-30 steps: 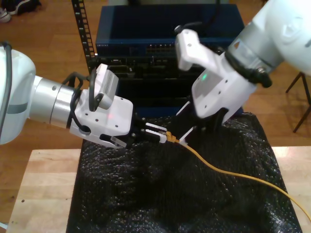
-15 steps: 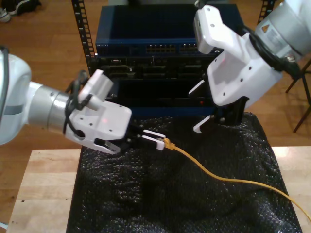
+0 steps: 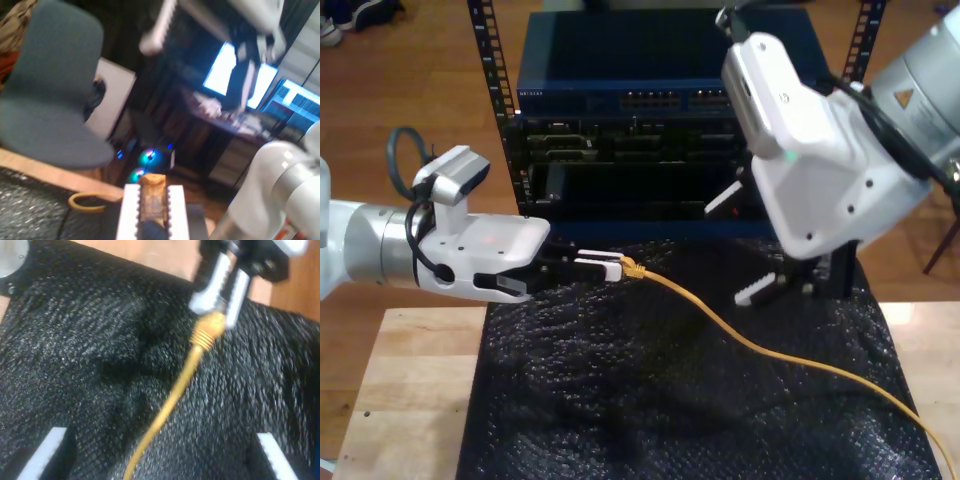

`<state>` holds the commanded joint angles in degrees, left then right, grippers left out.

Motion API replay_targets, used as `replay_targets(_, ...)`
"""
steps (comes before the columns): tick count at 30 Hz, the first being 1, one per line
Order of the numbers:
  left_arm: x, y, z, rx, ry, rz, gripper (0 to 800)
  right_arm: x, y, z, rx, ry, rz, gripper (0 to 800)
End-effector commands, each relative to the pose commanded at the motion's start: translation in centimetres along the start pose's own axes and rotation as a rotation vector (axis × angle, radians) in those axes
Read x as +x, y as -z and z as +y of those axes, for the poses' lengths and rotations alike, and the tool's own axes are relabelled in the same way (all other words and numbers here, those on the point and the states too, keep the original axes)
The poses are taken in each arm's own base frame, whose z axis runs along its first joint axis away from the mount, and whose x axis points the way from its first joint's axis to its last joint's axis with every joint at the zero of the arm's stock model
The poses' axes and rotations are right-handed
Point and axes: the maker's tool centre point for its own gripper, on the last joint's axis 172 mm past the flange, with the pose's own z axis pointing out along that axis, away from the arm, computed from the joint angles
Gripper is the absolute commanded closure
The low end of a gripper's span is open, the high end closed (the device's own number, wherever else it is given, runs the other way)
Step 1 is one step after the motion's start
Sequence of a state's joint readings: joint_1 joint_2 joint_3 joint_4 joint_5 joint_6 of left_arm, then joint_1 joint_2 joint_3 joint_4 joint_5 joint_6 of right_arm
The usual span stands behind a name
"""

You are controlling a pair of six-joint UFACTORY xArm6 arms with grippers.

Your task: Grab the cable and plug it in

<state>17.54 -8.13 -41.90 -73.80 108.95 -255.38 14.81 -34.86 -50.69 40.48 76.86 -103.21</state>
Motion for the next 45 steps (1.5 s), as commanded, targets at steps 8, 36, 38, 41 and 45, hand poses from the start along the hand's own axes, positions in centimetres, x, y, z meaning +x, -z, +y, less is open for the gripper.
replay_targets(8,0.0,-0.1,0.4,-0.041,0.039,0.058,794,2.4,0.7,0.5,-0.083,0.079,0.083,6)
replay_targets(36,2.7,-0.1,2.9,-0.206,0.096,0.219,793,4.3,-3.2,2.9,-0.257,0.221,0.056,2)
replay_targets(38,2.8,-0.1,3.1,-0.216,0.100,0.225,794,4.5,-2.9,3.0,-0.266,0.226,0.059,3)
replay_targets(41,2.8,0.0,3.4,-0.235,0.104,0.233,793,4.5,-2.6,3.4,-0.286,0.231,0.054,4)
replay_targets(45,3.4,0.1,3.7,-0.248,0.099,0.255,793,4.7,-2.4,3.8,-0.306,0.249,0.050,18)
